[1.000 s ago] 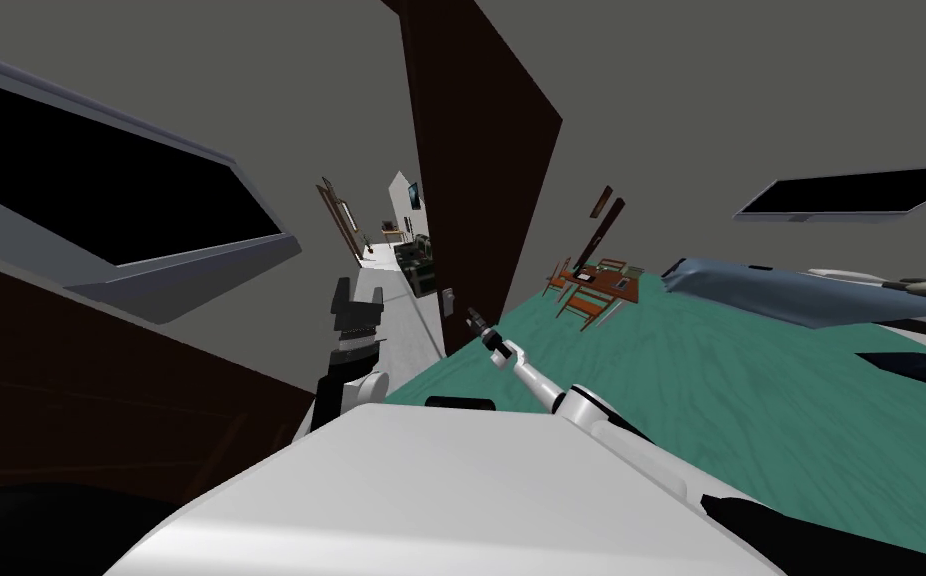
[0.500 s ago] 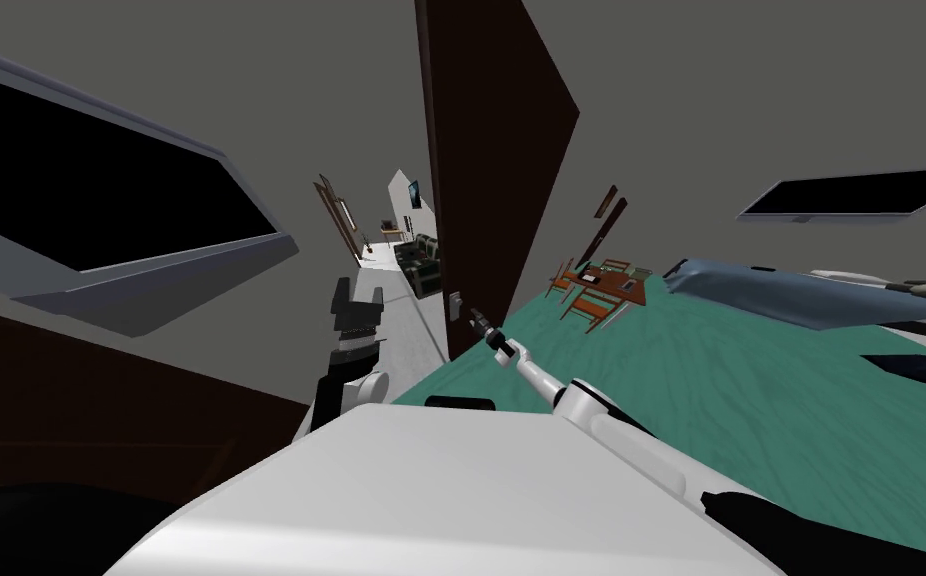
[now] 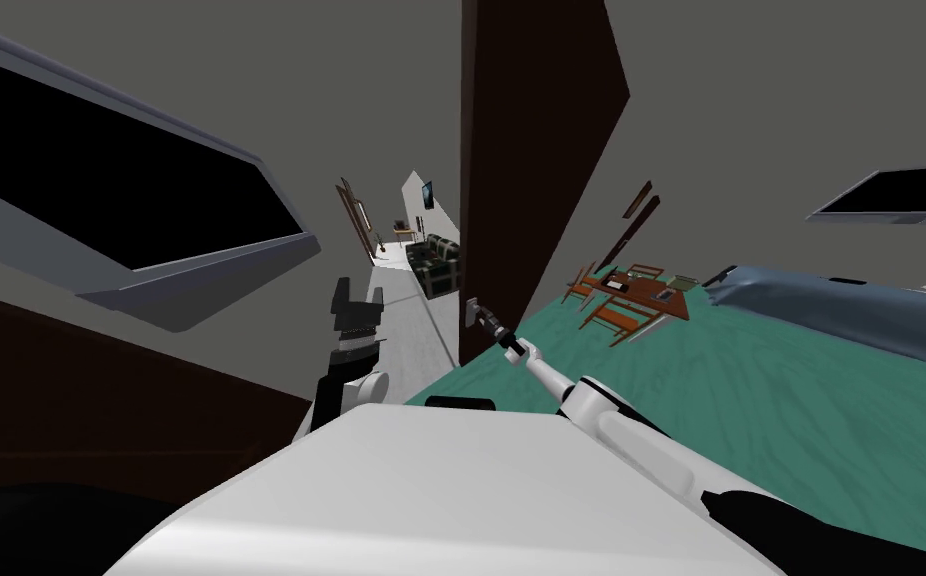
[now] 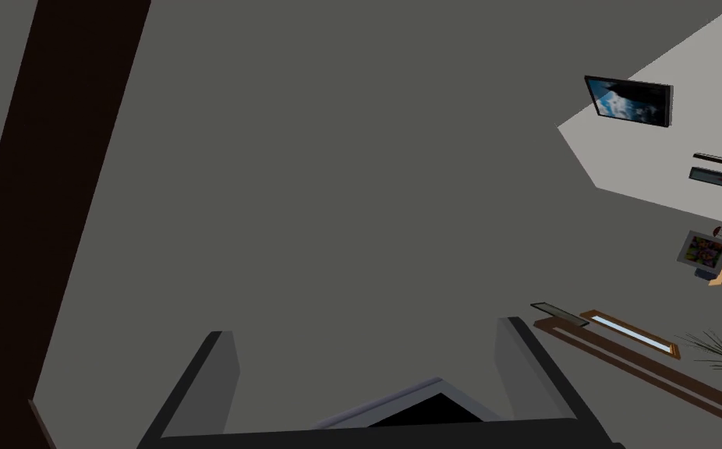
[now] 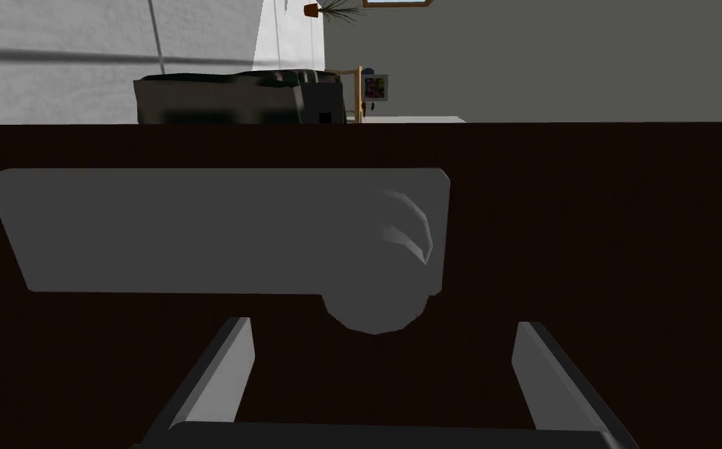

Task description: Pull the door open

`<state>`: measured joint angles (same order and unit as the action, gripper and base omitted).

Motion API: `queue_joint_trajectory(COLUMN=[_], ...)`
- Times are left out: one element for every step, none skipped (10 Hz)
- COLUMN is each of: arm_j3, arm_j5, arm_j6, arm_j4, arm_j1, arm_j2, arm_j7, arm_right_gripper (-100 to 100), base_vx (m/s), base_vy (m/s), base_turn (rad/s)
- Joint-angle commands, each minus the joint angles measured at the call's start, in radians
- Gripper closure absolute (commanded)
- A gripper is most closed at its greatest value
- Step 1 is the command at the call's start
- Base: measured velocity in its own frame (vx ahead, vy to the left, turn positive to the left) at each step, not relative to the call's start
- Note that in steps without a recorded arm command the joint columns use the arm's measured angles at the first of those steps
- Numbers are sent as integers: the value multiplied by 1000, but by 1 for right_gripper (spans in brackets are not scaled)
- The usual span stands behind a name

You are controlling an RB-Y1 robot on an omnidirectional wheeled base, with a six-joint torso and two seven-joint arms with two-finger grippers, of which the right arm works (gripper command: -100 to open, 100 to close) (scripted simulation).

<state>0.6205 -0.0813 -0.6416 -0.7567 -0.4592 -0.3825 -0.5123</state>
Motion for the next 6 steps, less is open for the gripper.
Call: queue_joint_trajectory(arm_j3=[-13, -16, -21, -18, -18, -18], arm_j5=[-6, -8, -10, -9, -9, -9], arm_j6=[-22, -29, -41, -38, -38, -38], arm_j4=[18, 26, 39, 33, 33, 33], arm_j1=[4, 3, 1, 4, 4, 4], arm_j2=[-27, -34, -46, -39, -39, -39], arm_j7=[-15, -20, -27, -21, -21, -21], arm_right_gripper=[-100, -100, -100, -100, 100, 100], base_vx=[97, 146, 146, 61, -8, -20], base_vy=[155, 173, 162, 64, -6, -24], base_turn=[147, 92, 107, 12, -14, 11])
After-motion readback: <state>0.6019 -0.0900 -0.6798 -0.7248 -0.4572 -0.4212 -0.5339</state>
